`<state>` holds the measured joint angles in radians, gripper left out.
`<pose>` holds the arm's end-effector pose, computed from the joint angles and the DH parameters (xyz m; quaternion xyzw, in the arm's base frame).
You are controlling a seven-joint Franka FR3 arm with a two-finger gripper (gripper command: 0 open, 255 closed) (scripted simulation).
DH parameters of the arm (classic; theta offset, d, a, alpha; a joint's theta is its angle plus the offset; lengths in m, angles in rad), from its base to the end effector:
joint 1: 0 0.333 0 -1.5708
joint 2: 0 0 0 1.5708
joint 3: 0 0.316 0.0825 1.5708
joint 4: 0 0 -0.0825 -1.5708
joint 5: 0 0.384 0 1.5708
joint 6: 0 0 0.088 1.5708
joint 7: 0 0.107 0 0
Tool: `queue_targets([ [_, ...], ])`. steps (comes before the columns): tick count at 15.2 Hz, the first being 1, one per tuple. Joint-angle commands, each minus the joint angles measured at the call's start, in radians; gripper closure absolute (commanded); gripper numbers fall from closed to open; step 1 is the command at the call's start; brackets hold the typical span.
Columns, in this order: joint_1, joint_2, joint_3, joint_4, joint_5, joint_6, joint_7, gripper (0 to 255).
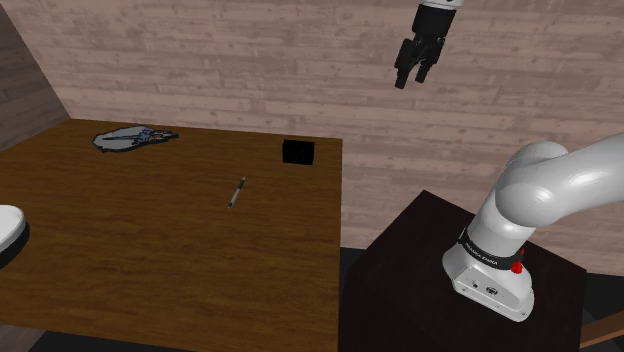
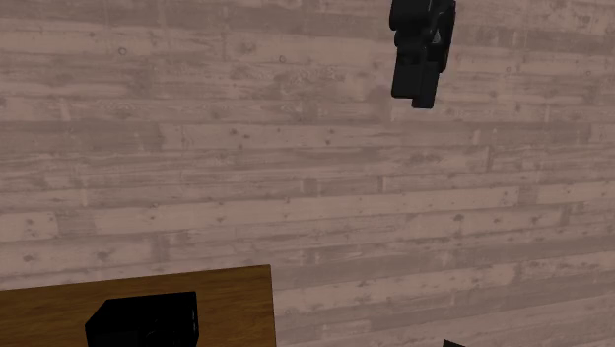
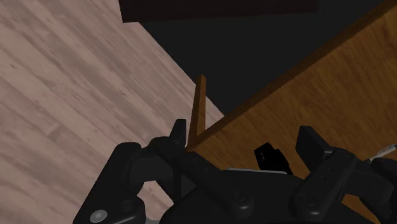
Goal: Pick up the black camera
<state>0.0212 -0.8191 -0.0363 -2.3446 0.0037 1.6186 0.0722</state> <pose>0.3030 -0.0081 0.6103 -0.9981 0.0385 -0.0458 0.0167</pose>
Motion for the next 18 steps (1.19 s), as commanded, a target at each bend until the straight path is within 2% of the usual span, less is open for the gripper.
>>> queue_targets([
  [1, 0.000, 0.000, 0.000, 0.000, 0.000, 0.000, 0.000, 0],
  [9, 0.059, 0.261, -0.001, 0.018, 0.007, 0.214, -0.098, 0],
  [18, 0.116, 0.587, 0.014, 0.129, 0.021, 0.395, -0.204, 0],
])
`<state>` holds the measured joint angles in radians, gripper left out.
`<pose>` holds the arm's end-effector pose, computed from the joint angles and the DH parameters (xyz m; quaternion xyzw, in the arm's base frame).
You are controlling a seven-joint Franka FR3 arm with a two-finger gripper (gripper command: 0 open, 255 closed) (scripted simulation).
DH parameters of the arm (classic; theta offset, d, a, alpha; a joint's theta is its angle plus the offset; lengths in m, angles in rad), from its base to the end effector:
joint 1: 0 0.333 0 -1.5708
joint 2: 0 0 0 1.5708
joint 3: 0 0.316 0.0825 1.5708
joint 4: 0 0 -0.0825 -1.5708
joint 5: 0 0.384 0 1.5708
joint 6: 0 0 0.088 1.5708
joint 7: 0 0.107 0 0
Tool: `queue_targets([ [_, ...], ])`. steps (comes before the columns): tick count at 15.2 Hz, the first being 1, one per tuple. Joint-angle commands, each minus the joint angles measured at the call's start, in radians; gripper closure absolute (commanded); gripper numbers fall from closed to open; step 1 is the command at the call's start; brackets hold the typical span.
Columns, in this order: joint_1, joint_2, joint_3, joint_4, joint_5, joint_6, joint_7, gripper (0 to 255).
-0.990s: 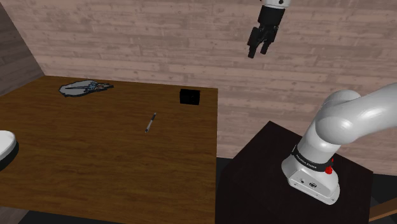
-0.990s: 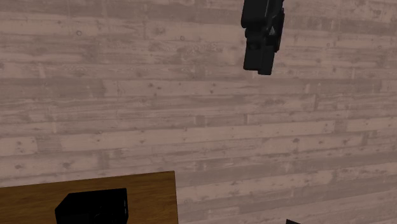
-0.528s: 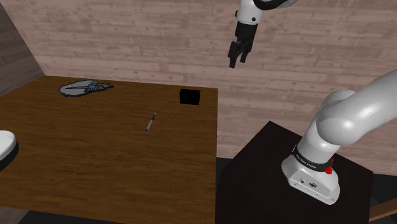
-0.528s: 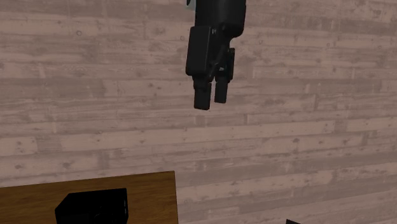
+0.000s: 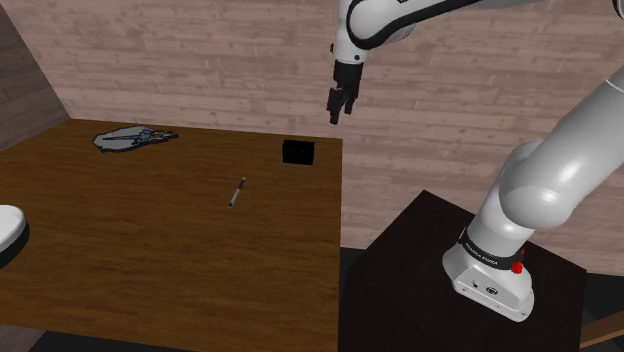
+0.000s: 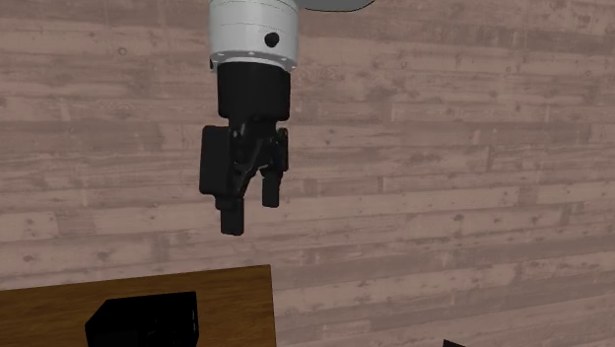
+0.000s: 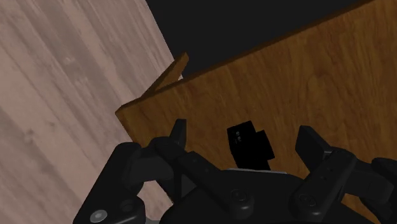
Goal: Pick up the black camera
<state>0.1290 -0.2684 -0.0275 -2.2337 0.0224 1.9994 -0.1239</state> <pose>0.4711 0.0487 0.4842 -0.9939 -0.1084 -0.0171 0.0137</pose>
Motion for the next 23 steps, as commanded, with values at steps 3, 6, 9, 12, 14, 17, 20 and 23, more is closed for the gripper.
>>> queue_targets([
  [3, 0.023, 0.146, 0.015, 0.074, 0.005, 0.058, -0.041, 0],
  [6, 0.037, 0.257, 0.027, 0.139, 0.006, 0.093, -0.072, 0],
  [9, 0.050, 0.367, 0.041, 0.212, 0.003, 0.119, -0.100, 0],
  [12, 0.060, 0.452, 0.052, 0.274, -0.001, 0.133, -0.120, 0],
  [14, 0.060, 0.463, 0.052, 0.261, -0.001, 0.158, -0.120, 0],
  [17, 0.061, 0.482, 0.052, 0.245, -0.001, 0.194, -0.121, 0],
  [20, 0.061, 0.500, 0.052, 0.231, -0.001, 0.225, -0.121, 0],
  [23, 0.060, 0.502, 0.052, 0.234, -0.001, 0.224, -0.122, 255],
])
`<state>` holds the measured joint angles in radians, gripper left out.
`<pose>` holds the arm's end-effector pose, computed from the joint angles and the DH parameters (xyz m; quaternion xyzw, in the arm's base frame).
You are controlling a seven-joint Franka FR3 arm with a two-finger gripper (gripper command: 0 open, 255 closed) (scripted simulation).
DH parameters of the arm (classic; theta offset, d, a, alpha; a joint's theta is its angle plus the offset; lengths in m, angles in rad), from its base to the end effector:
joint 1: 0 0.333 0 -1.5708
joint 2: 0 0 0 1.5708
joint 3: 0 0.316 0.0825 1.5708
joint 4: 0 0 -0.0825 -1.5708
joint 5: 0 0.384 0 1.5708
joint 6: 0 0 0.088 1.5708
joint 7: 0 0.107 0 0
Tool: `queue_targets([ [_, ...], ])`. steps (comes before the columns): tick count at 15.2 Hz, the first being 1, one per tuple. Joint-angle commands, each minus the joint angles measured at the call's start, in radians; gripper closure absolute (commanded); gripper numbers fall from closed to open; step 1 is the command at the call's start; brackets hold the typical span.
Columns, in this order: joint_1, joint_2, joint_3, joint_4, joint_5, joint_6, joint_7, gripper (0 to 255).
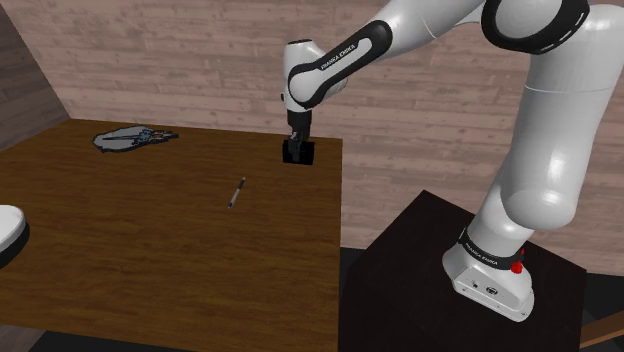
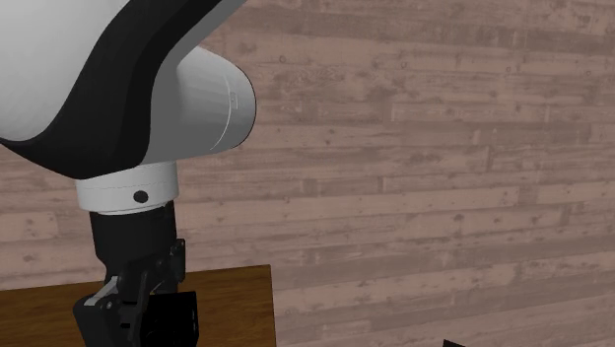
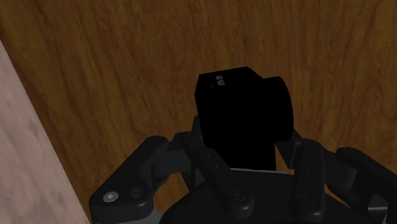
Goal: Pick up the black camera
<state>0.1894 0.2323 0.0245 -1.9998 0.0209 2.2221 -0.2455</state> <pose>0.5801 0.1262 0.3430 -0.9752 -0.2211 0.0048 0.0112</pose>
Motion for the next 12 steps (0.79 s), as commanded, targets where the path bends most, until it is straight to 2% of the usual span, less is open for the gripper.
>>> queue_targets([
  [1, 0.000, 0.001, 0.000, 0.000, 0.000, 0.001, 0.000, 255],
  [8, 0.000, -0.001, 0.000, -0.003, 0.000, 0.002, 0.000, 255],
  [12, 0.000, -0.028, 0.000, 0.019, 0.000, -0.046, 0.001, 255],
])
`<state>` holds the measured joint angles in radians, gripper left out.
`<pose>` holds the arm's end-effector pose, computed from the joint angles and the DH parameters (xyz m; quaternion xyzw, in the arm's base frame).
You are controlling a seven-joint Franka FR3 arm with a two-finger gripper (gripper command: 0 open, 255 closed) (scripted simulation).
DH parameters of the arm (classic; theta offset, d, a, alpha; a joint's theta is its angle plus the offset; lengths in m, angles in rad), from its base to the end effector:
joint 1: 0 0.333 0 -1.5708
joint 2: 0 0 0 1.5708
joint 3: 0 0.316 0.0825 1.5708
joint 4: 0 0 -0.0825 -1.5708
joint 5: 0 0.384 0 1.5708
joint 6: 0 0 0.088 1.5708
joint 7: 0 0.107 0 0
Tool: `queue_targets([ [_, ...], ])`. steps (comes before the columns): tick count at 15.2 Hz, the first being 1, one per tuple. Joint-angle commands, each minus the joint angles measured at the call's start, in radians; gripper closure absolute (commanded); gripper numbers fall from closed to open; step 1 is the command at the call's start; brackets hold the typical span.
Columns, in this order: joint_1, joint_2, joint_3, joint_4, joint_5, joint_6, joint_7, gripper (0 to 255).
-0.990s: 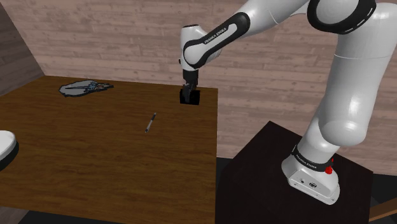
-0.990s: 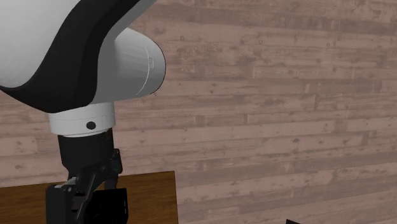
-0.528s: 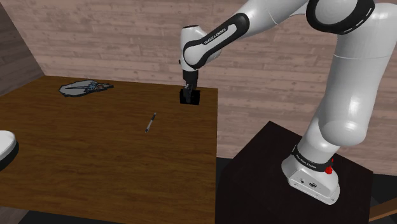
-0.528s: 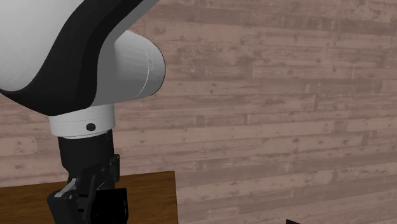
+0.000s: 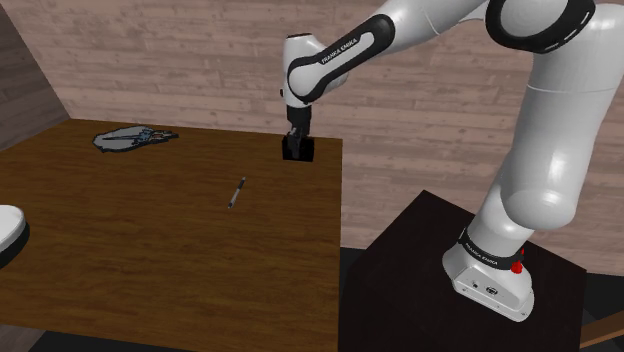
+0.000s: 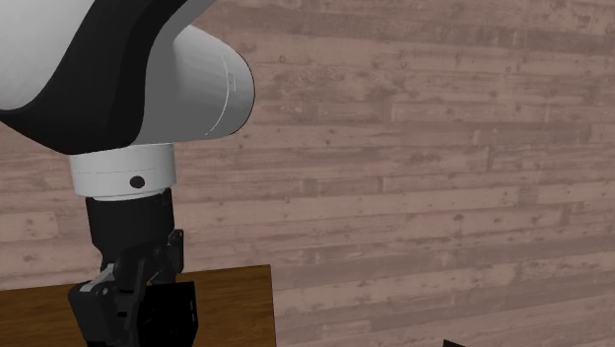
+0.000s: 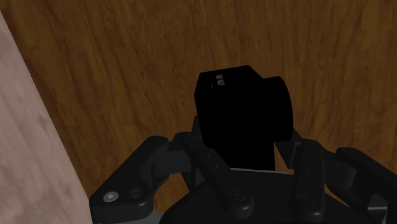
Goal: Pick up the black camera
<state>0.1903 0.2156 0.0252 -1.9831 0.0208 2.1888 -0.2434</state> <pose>0.5805 0.1274 0.3574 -0.9751 -0.2212 0.0048 0.0112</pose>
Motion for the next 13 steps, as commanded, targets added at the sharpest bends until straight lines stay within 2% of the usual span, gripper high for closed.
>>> queue_targets([
  [1, -0.001, -0.017, 0.000, 0.008, 0.000, -0.025, -0.001, 255],
  [11, -0.001, -0.070, -0.001, 0.078, 0.000, -0.148, 0.001, 255],
  [13, -0.001, -0.070, -0.001, 0.079, 0.000, -0.150, 0.001, 255],
])
